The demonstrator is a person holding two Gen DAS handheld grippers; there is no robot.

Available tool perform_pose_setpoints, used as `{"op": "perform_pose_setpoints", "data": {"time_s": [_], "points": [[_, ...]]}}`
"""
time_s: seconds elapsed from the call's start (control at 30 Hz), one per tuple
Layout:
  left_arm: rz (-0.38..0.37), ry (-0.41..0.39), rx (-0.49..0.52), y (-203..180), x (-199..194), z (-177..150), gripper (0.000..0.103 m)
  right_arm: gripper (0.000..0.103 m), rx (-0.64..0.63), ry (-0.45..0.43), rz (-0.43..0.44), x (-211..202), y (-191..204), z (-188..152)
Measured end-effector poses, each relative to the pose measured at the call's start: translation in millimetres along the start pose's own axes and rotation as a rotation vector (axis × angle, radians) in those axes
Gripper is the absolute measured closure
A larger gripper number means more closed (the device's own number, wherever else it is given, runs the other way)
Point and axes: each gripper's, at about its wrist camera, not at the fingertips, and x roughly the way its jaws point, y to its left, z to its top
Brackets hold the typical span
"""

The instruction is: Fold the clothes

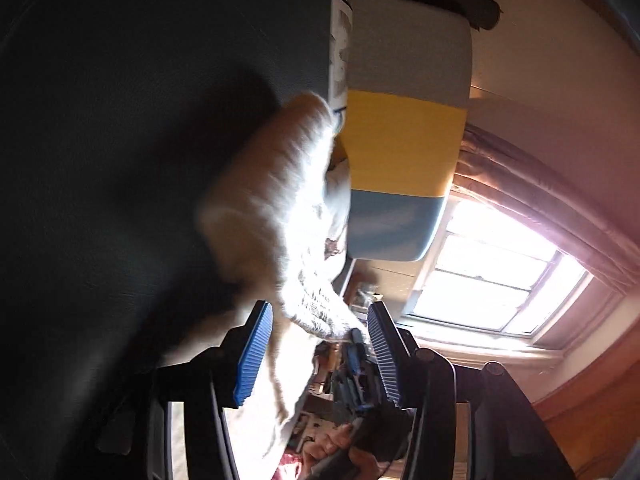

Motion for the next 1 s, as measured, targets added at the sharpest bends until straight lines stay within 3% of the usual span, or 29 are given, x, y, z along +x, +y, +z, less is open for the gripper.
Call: {"op": "perform_pose_setpoints", "data": {"time_s": [0.37,0.5,0.53,0.6,0.67,0.8,1.0], "points": [[0.105,-0.034,-0.007,-2,74,5,0.048,0.096,-0.110,-0.068,0.057,-60,19,55],[0.112,-0.040,0.012,-1,76,8,0.048,0.092,0.060,0.043,0.174,-43,-22,45],[0.117,-0.033,0.015,-1,78,8,0.048,0.085,0.117,0.087,0.192,-33,-35,38],[0.126,-0.023,0.020,0,80,9,0.048,0.081,0.220,0.162,0.190,-12,-59,21],[0.131,-0.015,0.029,0,80,9,0.048,0.081,0.290,0.178,0.161,3,-80,6],[0.135,-0.004,0.052,-2,74,16,0.048,0.081,0.466,0.139,0.214,22,-112,-7],[0.122,-0.003,0.049,-1,61,19,0.046,0.081,0.350,0.112,0.115,36,-92,5]]}}
